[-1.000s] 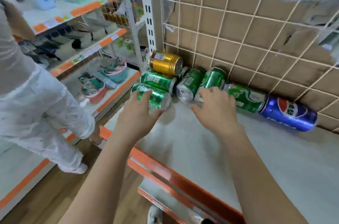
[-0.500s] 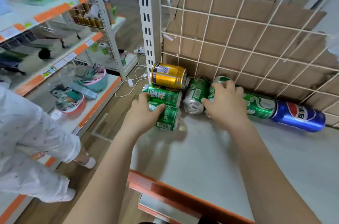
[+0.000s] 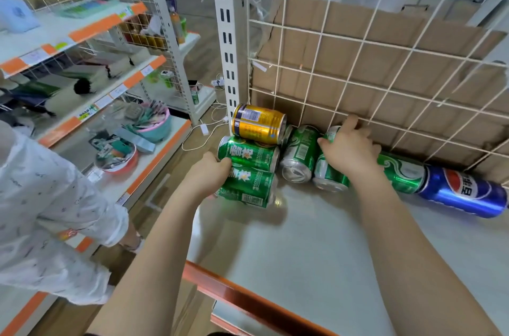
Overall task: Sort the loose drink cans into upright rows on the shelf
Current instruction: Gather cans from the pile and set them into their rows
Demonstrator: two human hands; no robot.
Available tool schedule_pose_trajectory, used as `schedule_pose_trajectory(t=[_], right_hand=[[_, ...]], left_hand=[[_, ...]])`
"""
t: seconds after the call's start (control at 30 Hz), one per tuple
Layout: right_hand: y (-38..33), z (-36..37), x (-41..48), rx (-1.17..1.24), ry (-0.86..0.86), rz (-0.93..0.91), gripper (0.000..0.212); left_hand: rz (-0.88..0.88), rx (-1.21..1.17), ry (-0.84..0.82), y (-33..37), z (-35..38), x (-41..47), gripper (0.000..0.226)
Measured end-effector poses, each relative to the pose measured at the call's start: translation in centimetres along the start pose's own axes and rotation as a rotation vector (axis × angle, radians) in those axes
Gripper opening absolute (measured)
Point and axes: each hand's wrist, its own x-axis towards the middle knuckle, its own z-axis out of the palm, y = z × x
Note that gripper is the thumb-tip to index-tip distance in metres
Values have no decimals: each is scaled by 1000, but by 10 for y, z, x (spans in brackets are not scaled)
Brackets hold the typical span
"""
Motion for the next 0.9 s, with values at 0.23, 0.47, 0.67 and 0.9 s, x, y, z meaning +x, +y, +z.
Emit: schedule_pose_trajectory(t=[0.23, 0.47, 0.67, 0.9], right_hand=[[0, -4, -1, 98, 26, -33, 76], [8, -28, -19, 140, -46, -137, 79], [24, -38, -34, 118, -78, -253, 69], [40, -41, -50, 193, -53, -337, 49]], left_hand=[[37, -73, -35, 4, -7, -10, 52], [258, -32, -71, 27, -15, -43, 56], [397, 35, 31, 47, 0, -67, 42], [421, 173, 210, 55, 13, -80, 47]])
